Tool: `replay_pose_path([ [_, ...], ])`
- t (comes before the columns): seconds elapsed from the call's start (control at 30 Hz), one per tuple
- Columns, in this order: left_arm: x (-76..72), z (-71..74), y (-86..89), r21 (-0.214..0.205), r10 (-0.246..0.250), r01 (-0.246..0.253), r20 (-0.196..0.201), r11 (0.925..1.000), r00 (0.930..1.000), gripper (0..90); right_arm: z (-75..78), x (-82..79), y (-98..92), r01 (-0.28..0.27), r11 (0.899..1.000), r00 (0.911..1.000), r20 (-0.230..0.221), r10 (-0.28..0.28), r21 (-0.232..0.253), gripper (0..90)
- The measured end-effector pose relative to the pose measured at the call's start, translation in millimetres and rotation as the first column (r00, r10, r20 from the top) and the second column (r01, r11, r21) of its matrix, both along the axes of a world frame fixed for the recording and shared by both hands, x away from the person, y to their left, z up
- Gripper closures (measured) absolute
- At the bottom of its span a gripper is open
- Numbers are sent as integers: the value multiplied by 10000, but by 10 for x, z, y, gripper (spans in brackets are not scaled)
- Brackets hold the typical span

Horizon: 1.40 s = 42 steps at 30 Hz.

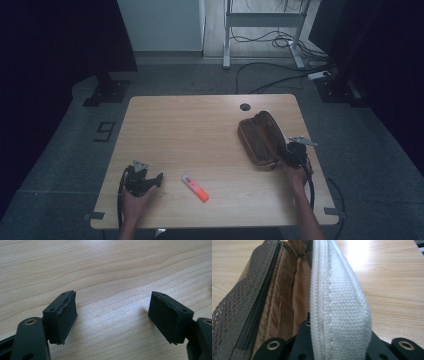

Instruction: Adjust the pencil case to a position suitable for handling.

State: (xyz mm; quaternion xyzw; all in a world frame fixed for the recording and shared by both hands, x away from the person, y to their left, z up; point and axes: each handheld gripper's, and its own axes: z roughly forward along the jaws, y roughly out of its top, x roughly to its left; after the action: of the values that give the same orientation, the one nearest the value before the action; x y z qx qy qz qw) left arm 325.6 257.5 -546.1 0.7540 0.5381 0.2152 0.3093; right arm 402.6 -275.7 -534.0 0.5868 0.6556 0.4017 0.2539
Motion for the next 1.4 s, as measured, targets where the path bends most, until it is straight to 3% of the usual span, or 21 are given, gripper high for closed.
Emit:
replay_pose_path([
  [0.5, 3, 0, 0, 7, -5, 5, -1, 10000, 10000, 225, 98, -71, -42, -196, 9998, 9986, 492, 192, 72, 829],
  [0.77, 4, 0, 0, -3, -10, 10, 0, 10000, 10000, 224, 125, -92, -58, -457, 9978, 9972, 616, 427, 480, 830],
  [1.1, 4, 1, 0, -7, -16, 16, -9, 10000, 10000, 224, 240, -164, -97, -931, 9900, 9898, 1173, 805, 1064, 830],
  [1.4, 4, 0, 0, -3, -15, 15, -3, 10000, 10000, 224, 337, -203, -86, -1360, 9833, 9825, 1443, 1181, 1213, 830],
])
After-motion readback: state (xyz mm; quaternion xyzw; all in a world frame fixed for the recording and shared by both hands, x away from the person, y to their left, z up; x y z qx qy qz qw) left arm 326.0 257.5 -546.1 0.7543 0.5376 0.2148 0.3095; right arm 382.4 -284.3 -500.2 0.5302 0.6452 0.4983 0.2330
